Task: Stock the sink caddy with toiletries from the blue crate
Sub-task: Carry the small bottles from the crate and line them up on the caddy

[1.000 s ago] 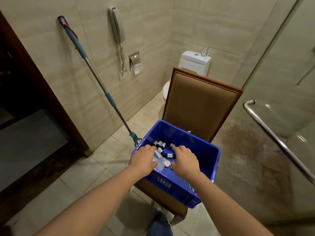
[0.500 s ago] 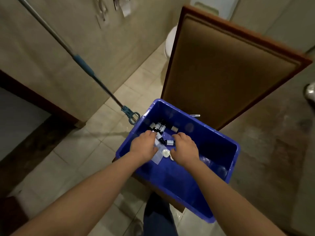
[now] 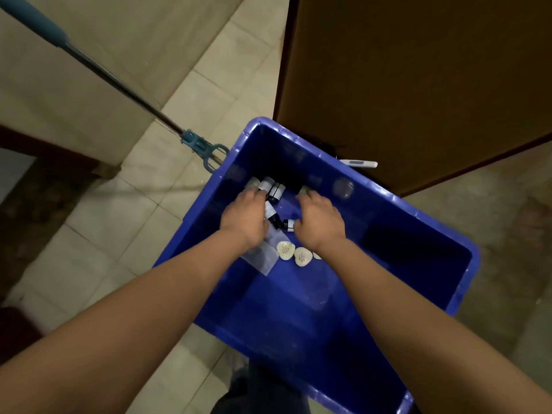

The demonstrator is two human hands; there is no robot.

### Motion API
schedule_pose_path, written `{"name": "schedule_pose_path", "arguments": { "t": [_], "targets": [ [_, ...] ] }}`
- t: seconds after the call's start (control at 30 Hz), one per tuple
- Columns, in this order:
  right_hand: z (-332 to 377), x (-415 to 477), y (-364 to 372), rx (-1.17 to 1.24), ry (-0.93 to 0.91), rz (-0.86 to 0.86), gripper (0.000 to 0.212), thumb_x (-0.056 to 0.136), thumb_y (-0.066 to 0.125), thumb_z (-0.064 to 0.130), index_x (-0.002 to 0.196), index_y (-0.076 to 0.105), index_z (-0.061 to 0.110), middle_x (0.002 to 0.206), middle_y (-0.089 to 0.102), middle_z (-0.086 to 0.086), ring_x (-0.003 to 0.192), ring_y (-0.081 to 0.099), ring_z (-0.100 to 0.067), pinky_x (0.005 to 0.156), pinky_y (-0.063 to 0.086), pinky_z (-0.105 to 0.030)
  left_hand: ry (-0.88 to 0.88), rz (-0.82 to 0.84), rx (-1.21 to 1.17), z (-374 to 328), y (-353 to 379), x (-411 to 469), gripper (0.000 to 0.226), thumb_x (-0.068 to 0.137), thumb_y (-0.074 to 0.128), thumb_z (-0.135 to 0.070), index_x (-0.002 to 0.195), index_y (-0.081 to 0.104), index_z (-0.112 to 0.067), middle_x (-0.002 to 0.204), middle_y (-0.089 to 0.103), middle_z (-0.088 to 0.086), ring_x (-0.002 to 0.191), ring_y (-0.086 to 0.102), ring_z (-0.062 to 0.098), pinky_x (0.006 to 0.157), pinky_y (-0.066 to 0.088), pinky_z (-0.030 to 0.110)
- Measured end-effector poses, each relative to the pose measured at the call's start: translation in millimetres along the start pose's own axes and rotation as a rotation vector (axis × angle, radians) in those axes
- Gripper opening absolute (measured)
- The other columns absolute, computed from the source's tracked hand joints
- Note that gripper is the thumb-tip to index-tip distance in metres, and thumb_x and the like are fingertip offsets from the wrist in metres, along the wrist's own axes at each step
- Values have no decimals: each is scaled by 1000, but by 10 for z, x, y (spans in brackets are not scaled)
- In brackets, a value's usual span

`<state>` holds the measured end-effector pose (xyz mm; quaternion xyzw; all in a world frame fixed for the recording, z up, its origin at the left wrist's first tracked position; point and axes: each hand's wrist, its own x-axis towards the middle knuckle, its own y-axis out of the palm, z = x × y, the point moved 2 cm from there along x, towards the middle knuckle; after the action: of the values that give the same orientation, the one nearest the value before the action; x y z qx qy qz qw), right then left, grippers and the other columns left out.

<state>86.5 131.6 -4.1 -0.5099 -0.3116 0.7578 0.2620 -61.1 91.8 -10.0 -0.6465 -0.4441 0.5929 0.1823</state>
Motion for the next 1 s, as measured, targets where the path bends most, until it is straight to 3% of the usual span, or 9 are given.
{"name": "schedule_pose_path", "arguments": {
  "t": [0.17,0.4,0.53,0.63,0.9,1.0],
  "targets": [
    [-30,334,101,-31,24,34,54,92,55,17,143,38,18,145,38,-9,129,39,-33,101,40,-46,-28,13,14,67,150,286,66,92,57,-12,149,24,-17,160,13,7,144,22,27,105,37,42],
    [-17,518,301,-76,17,-24,62,86,62,12,143,39,21,142,39,-10,129,36,-33,103,37,-46,-50,-28,126,66,234,469,82,82,61,-1,151,20,-17,158,14,7,138,25,32,103,39,44],
    [-41,569,360,-22,46,-21,66,86,61,7,144,35,25,140,38,-12,124,41,-34,78,41,-40,-56,-25,225,28,246,494,85,81,62,-3,152,17,-15,157,14,11,137,23,36,101,40,43],
    [-57,599,408,9,40,-10,58,88,58,6,139,38,24,137,40,-12,119,46,-35,69,37,-36,-47,-15,340,-2,255,522,86,83,61,-5,153,12,-12,156,16,15,137,24,38,100,41,42],
    [-68,577,478,110,71,-48,51,87,59,3,133,39,11,133,44,-15,112,53,-38,69,39,-37,-44,58,571,26,354,508,100,77,71,-16,151,6,-1,140,34,18,126,39,32,93,42,36],
    [-104,555,483,149,91,-37,59,85,61,2,137,34,9,132,46,-16,113,54,-38,70,38,-37,-48,65,566,102,469,381,104,76,71,-12,153,1,-4,137,36,17,115,47,30,81,44,35]
  ]
}}
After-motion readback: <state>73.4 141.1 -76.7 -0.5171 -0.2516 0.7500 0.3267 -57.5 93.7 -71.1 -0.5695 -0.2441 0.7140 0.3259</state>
